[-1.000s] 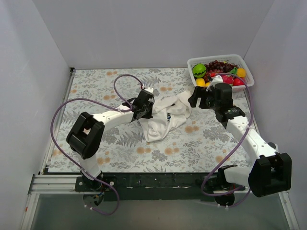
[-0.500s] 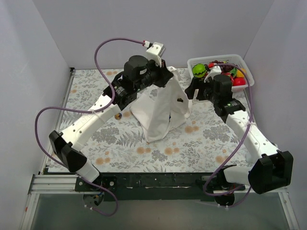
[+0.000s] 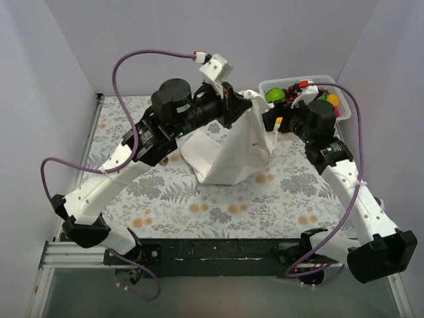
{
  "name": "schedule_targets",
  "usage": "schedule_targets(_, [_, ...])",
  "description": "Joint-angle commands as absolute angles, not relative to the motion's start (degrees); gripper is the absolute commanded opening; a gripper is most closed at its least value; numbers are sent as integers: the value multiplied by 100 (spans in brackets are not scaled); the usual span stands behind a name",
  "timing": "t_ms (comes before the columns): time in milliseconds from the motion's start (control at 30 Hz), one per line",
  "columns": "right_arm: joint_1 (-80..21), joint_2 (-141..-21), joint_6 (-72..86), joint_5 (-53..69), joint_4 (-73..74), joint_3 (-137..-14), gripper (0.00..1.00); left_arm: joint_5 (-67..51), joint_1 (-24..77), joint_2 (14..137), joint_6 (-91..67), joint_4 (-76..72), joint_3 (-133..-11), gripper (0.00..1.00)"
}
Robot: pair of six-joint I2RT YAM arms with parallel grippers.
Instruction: Pin the brooch onto the clothing
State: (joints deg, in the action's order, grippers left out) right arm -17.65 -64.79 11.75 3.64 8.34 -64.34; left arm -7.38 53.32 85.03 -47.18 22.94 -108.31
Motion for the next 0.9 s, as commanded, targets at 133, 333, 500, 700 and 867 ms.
schedule_targets(133, [-1793, -7101, 1002, 729, 1309, -6425, 87, 2756, 5256, 7464, -4772, 1987, -8906, 0])
schedule_targets(333, [-1802, -7619, 958, 589, 1652, -6267, 87, 2831, 4466, 6883, -5563, 2127, -7579, 0])
schedule_targets(500, [-1819, -8155, 1063, 651, 1661, -6240, 85, 2355, 3859, 6653, -5818, 2074, -7102, 0])
schedule_targets(700, [-1881, -8797, 1107, 1010, 1855, -6451, 79, 2207, 3569, 6881, -5976, 2241, -6979, 0])
schedule_targets(867, [-1995, -9193, 1292, 1221, 2083, -6242, 77, 2048, 3384, 6891, -6003, 2022, -6750, 0])
